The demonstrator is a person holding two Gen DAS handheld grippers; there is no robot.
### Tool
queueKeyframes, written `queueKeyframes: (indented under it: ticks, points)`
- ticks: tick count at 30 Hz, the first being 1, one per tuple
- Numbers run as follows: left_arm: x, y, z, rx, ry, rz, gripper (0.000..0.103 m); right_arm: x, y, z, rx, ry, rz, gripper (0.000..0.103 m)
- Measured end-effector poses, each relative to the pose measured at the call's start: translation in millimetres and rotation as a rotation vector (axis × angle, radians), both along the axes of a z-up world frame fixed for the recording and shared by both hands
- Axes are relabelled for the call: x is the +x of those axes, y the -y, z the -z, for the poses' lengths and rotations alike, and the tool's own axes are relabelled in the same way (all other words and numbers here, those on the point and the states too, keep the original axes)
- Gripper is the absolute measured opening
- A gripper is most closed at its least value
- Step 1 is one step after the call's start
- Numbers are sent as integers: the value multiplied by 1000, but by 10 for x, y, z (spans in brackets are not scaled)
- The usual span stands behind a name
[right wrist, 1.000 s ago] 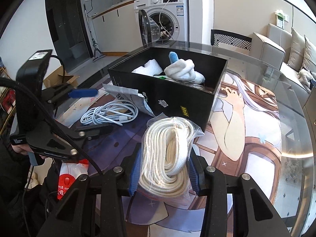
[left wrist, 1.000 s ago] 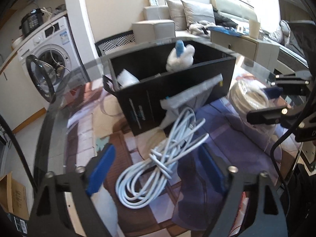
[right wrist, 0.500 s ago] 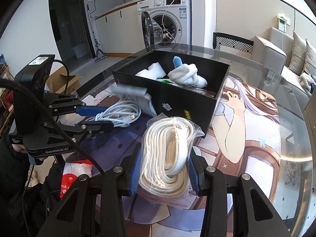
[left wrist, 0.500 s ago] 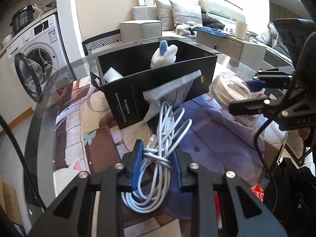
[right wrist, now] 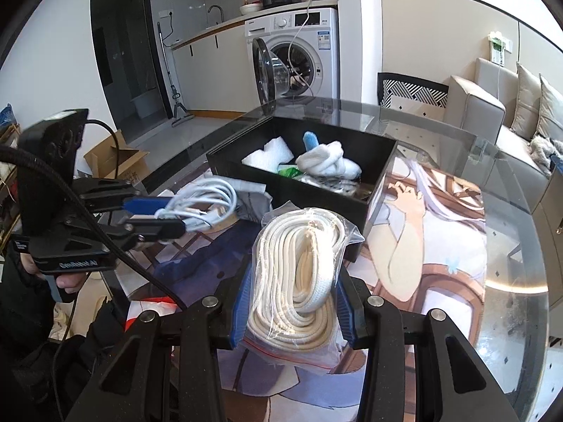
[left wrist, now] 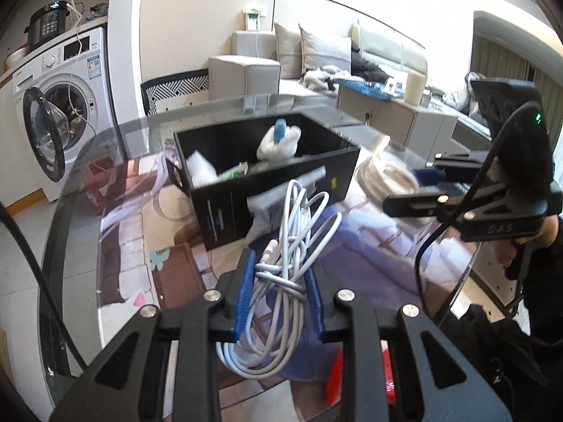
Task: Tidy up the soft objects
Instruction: 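Carry the cable coil with left tool while right tool carries the bagged rope into the box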
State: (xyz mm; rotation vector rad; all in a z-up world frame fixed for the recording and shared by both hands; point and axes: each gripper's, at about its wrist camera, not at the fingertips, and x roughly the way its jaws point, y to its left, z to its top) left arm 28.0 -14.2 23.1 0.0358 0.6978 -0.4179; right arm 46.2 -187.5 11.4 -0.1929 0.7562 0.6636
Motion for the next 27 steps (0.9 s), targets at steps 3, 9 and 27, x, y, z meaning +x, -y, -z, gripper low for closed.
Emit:
queueKeyframes:
  ticks: [3, 9, 27]
  points:
    - [-41, -13, -109, -21, 22, -4, 26, -17, 17, -53, 10, 14, 9, 42]
    - [-94, -58, -285, -50, 61, -21, 26, -51, 49, -138, 23, 34, 25, 42]
    - [164, -159, -347, -98, 84, -113, 26, -33, 104, -415, 93, 105, 73, 42]
